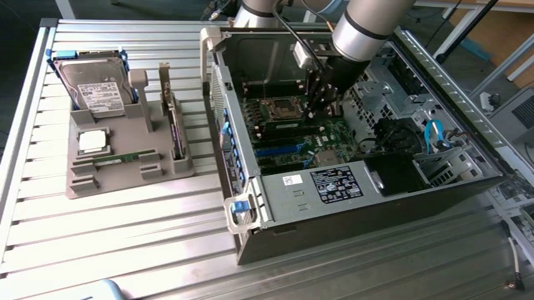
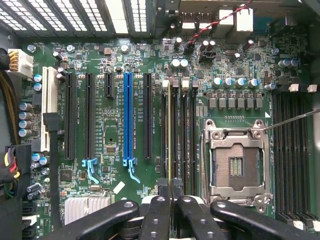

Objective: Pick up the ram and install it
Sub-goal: 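Insert the ram into the slot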

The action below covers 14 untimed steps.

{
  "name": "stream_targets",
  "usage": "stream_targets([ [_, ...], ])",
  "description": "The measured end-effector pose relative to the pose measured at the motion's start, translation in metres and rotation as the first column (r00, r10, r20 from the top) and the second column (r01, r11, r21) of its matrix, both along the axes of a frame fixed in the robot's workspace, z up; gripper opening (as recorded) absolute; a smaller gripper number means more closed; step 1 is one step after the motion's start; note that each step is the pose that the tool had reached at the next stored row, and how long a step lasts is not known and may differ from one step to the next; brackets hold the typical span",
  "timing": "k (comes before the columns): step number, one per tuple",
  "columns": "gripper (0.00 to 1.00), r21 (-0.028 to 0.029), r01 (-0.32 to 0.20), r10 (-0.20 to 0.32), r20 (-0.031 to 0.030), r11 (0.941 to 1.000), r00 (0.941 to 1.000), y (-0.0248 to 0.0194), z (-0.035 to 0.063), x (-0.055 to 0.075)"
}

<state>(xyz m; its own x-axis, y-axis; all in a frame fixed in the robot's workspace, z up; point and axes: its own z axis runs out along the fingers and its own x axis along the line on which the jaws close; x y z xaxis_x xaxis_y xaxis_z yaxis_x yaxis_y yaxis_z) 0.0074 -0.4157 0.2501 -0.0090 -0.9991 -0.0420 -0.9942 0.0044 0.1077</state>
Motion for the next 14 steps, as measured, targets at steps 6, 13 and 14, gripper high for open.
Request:
stream_targets([
  [6,0.12,0.0003,0.0,0.0,0.0001,1.0,1.0,0.0,-0.0016,-0.0004],
  [13,0.12,-0.0002,0.0,0.0,-0.0001,1.0,1.0,0.0,-0.0052,-0.0004],
  [14,0.12,-0.0002,0.0,0.0,-0.0001,1.0,1.0,0.0,-0.0052,-0.0004],
])
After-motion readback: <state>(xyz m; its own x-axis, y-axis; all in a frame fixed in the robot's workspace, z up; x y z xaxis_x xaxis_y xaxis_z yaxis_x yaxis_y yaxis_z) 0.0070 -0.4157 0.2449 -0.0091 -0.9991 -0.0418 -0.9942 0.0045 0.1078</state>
